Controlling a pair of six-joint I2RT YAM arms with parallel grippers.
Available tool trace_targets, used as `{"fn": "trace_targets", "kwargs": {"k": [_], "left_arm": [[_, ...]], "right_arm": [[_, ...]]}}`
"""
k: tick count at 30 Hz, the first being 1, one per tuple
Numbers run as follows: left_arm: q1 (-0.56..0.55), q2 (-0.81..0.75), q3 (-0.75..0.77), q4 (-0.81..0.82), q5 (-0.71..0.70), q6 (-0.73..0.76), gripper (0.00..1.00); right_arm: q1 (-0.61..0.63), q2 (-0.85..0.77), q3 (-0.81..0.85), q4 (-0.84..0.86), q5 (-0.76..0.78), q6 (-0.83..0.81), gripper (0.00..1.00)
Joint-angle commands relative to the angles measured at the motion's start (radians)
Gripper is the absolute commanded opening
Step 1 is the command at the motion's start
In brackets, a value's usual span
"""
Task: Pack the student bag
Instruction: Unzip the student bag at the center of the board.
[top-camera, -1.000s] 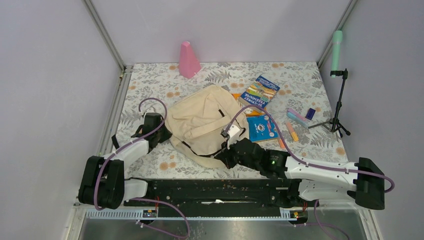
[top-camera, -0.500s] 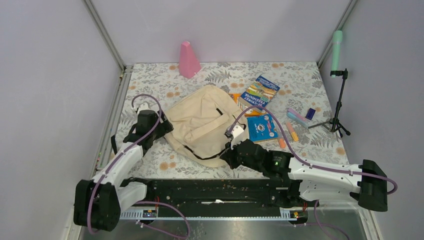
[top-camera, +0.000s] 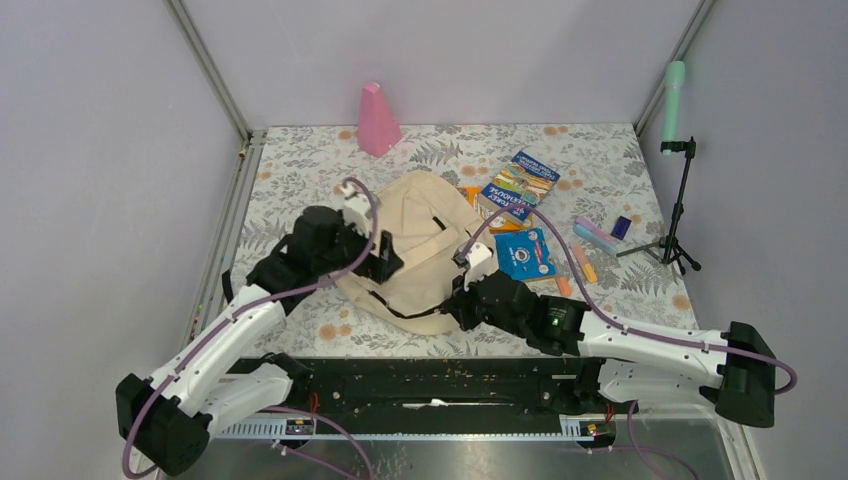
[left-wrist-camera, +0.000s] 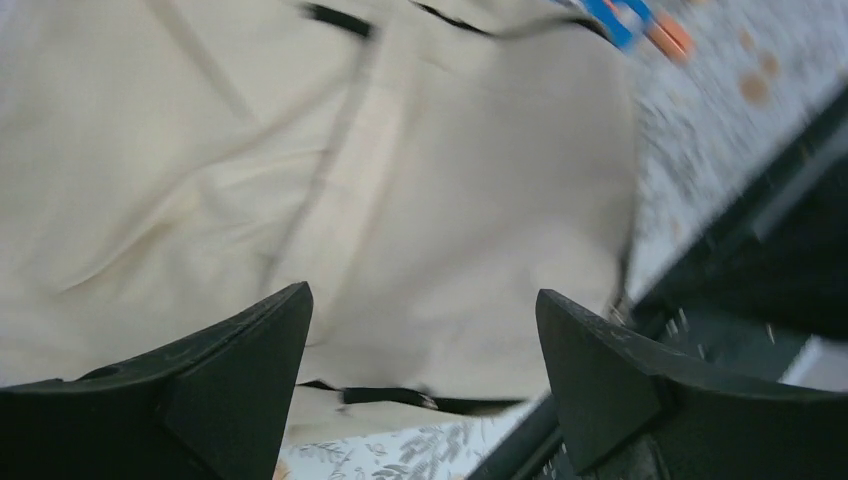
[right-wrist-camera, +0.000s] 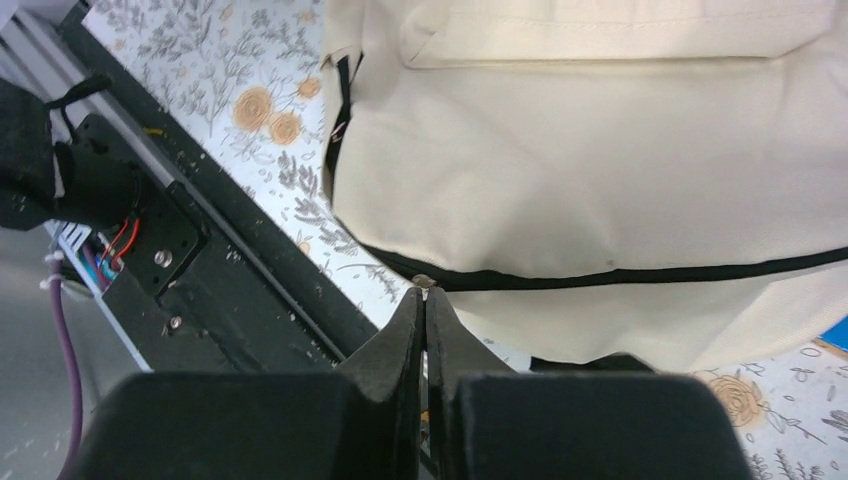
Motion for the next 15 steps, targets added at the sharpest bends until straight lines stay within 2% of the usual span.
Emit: {"fn": "trace_targets", "kwargs": {"k": [1,8,15], "left_arm": [[-0.163,-0.011,-0.018,0.016,0.201,0.255,0.85],[-0.267,0.083,0.001,0.046,0.213,0.371,0.85],[-0.343,0.199,0.047,0.070,0.189,0.364,0.84]], "right_arm": [[-0.063,-0.045,0.019,0.031,-0.022,0.024,0.00],[-0.142,-0.104,-0.038,0.097,-0.108,0.059,0.00],[-0.151,-0.125,-0.066,0.099,-0.113,0.081,0.00]]}}
